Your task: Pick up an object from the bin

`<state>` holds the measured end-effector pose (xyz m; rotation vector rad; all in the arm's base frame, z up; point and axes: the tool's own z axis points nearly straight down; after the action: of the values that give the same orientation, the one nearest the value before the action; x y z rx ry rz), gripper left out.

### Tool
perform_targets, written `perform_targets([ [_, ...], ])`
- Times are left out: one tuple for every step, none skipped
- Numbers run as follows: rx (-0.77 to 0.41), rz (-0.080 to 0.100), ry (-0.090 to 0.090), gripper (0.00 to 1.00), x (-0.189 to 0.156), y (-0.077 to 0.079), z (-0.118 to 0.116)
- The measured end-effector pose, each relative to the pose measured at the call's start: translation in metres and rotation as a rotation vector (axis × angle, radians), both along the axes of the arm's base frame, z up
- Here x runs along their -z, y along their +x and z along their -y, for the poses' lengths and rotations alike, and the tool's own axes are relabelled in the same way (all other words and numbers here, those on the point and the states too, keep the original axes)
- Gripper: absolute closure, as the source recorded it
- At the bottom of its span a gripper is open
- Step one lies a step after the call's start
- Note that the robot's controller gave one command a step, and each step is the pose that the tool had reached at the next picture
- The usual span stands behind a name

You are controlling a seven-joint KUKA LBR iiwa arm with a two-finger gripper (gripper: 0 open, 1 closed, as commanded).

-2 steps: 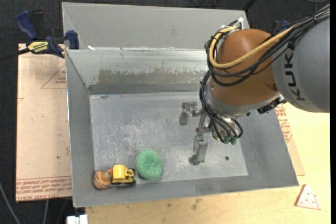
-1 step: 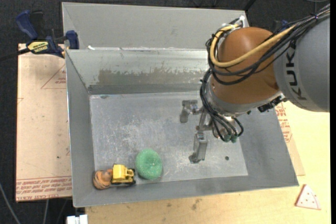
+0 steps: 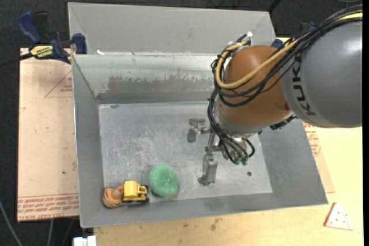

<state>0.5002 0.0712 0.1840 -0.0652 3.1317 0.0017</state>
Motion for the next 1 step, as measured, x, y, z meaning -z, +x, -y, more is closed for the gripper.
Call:
perform_targets([
  [-0.165,-0.007,-0.001,0.0,0.0509,0.003,-0.0273],
])
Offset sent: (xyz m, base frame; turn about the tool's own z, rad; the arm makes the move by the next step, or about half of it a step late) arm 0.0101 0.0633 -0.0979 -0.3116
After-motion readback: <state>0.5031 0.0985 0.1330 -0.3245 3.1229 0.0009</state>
